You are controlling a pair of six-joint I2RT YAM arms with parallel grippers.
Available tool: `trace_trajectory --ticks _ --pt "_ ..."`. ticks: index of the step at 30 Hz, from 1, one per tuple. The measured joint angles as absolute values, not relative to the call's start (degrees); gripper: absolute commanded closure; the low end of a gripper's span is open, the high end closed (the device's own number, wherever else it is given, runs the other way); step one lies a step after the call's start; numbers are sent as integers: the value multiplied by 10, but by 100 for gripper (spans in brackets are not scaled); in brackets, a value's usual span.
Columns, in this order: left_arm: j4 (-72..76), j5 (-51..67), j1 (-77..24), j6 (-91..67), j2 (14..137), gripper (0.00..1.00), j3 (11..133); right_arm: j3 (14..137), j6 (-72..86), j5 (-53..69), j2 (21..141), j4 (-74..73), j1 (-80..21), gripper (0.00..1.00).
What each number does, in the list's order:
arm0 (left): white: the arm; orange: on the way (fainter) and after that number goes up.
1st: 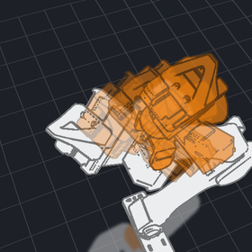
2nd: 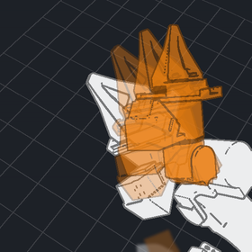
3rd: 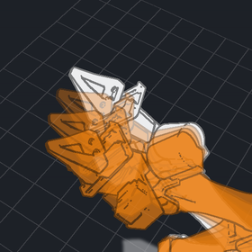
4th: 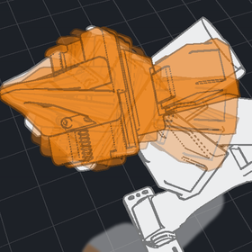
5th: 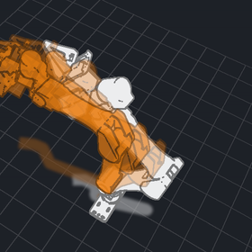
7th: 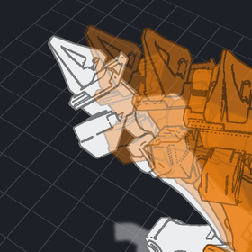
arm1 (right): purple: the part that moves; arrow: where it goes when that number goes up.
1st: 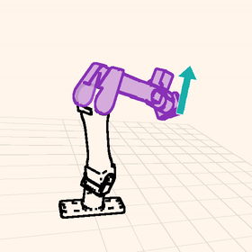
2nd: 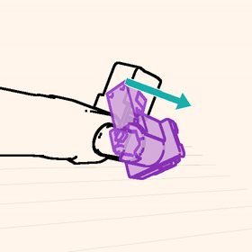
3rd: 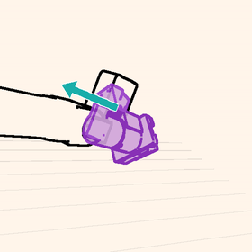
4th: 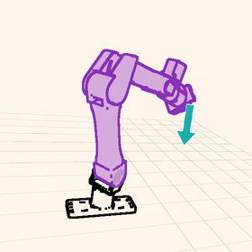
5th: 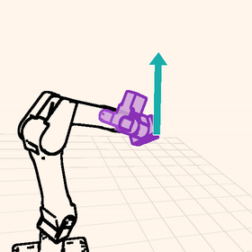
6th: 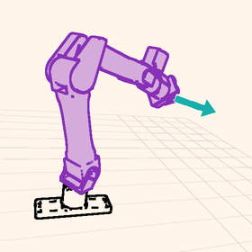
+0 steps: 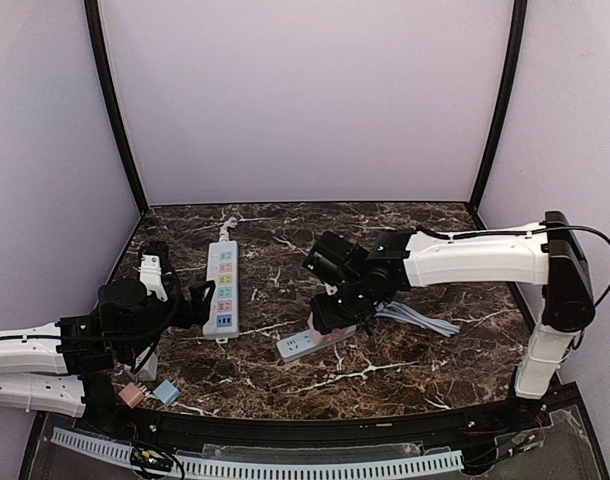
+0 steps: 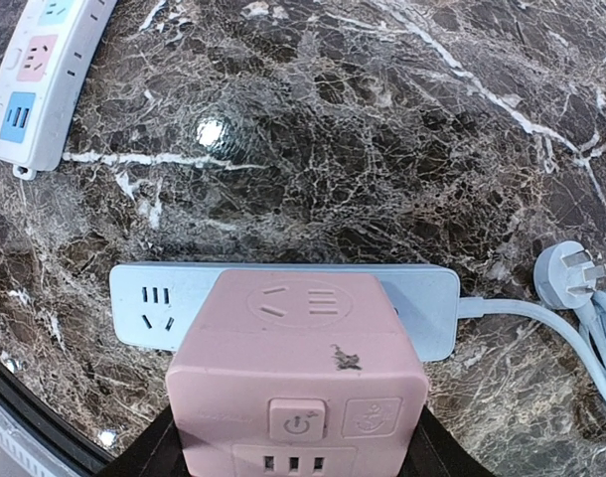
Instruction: Insert the plug
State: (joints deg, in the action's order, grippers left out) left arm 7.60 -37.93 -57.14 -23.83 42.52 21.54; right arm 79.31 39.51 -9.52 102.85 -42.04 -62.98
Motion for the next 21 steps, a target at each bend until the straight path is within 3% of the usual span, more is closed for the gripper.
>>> trace_trajectory --ticks 21 --pt "76 -371 -571 -232 425 1 215 810 395 -106 1042 -433 -633 72"
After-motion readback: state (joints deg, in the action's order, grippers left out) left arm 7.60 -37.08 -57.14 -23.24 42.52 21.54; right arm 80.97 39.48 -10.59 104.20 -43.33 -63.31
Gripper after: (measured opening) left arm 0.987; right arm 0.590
